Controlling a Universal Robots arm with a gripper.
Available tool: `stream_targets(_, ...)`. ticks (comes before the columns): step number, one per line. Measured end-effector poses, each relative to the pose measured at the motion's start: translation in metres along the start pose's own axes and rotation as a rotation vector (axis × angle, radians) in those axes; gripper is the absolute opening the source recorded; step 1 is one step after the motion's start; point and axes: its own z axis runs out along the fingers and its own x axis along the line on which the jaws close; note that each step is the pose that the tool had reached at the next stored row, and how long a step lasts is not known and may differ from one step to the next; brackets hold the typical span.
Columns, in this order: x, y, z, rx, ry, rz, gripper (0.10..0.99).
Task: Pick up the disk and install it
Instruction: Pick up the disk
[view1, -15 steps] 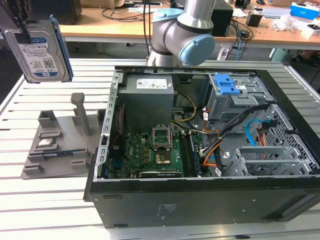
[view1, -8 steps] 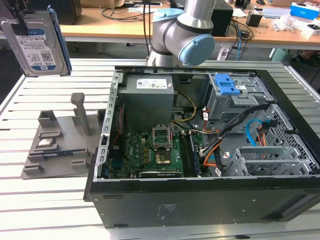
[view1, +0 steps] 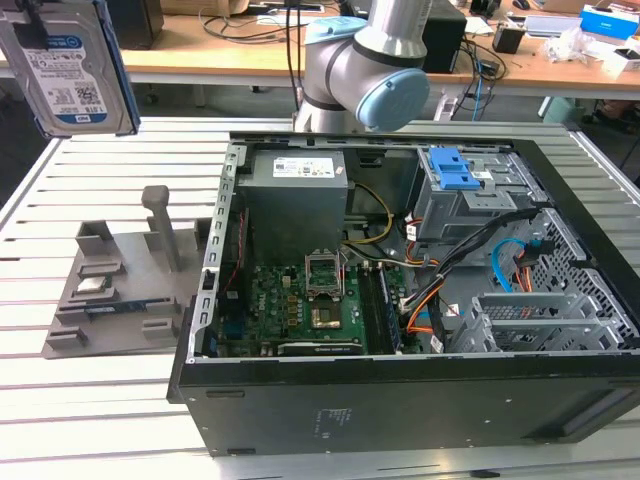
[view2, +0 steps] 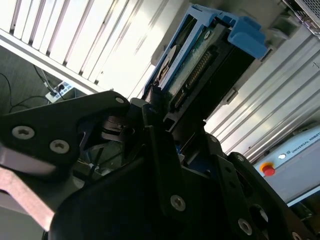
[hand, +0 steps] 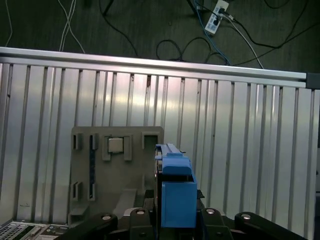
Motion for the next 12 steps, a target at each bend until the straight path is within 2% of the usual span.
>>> stream_targets(2, -0.0006, 0.0001, -0.0037, 0.000, 0.0000, 0.000, 0.365)
stream_targets(5, -0.0023, 0.0003, -0.0138, 0.000, 0.0000, 0.000, 0.365)
stream_targets(11, -0.0043, 0.0005, -0.0251, -0.001, 0.0000, 0.000, 0.365)
stream_targets(12, -0.0052, 0.0006, -0.0300, -0.001, -0.0001, 0.000, 0.365)
